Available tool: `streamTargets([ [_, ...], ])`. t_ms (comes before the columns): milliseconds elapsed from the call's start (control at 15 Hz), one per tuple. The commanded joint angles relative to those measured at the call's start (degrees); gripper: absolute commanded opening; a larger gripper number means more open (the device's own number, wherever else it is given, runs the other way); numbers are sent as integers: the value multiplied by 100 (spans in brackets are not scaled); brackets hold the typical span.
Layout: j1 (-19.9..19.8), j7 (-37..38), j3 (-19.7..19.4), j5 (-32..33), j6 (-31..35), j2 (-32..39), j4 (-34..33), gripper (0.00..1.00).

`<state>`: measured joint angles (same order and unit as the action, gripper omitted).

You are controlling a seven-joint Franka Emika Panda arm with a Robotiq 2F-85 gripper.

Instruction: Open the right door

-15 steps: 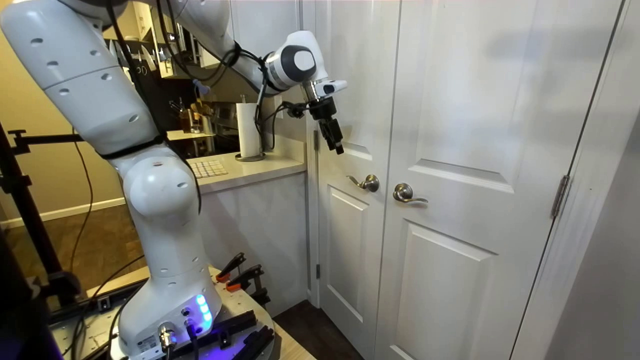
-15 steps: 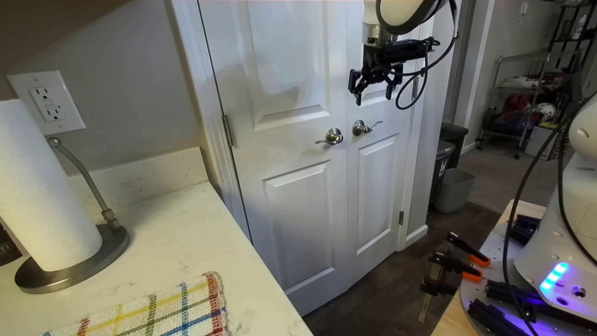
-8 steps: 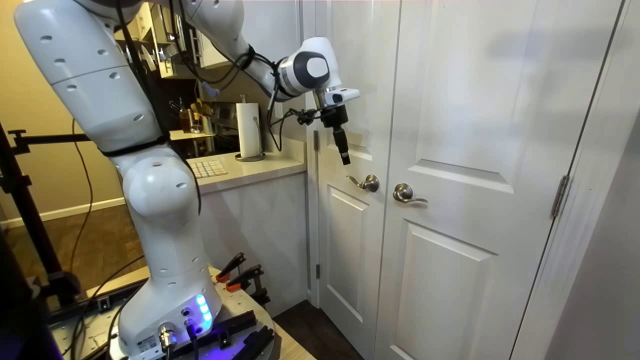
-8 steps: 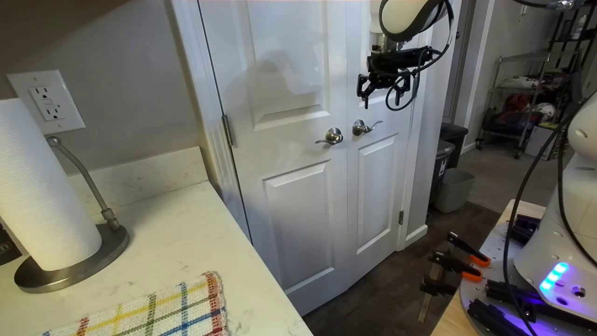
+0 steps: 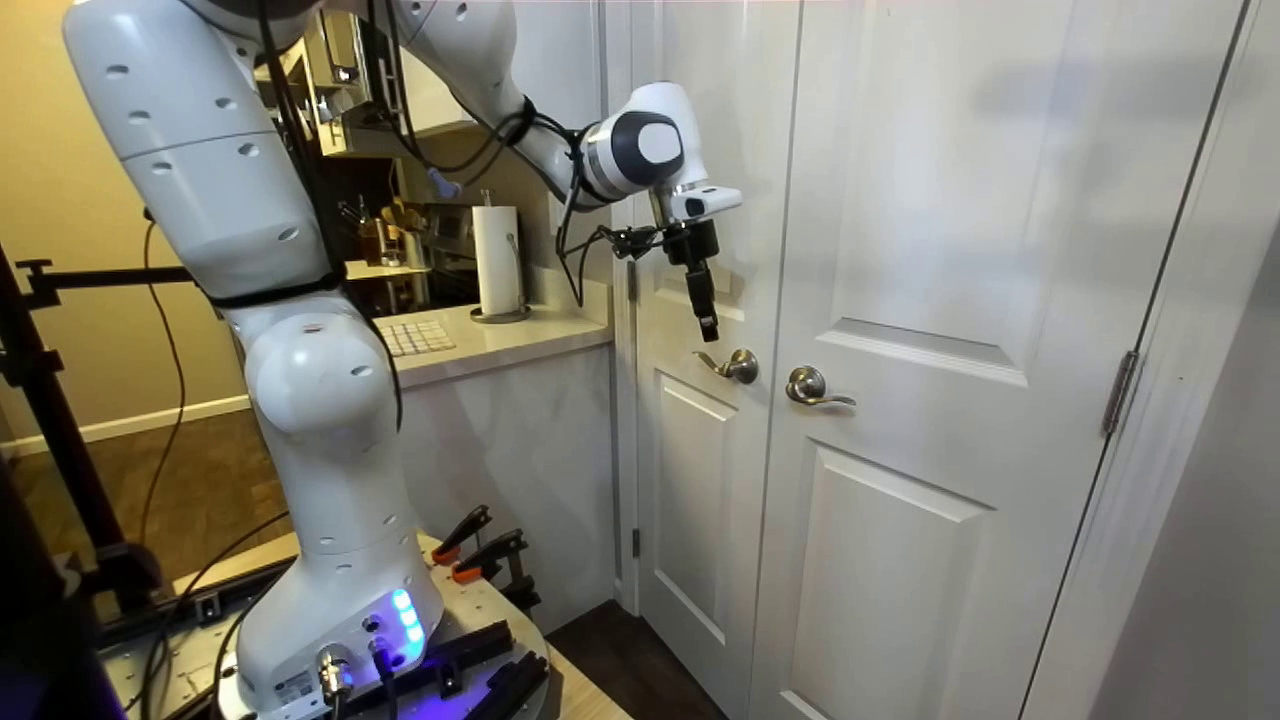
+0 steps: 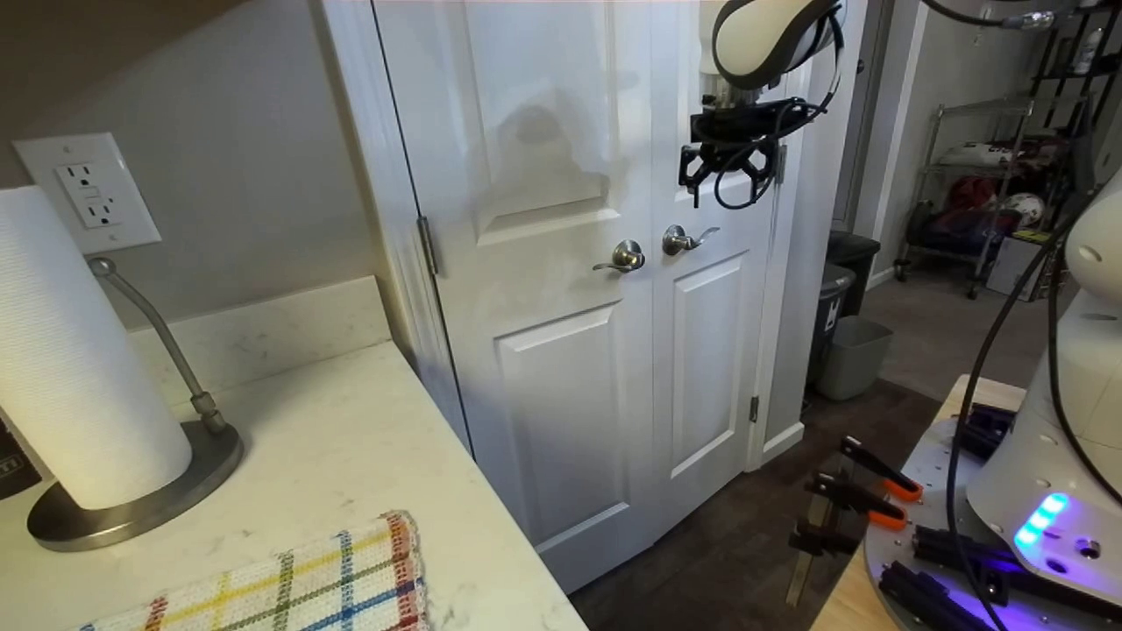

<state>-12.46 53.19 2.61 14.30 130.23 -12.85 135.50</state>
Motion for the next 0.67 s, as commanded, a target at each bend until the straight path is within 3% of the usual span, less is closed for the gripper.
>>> streamTargets([
  [0, 124, 18, -120, 29, -22, 1, -14, 100],
  [133, 124, 19, -120, 29, -22, 1, -15, 100],
  [600, 39, 1590, -142, 1009, 337, 747, -261, 100],
])
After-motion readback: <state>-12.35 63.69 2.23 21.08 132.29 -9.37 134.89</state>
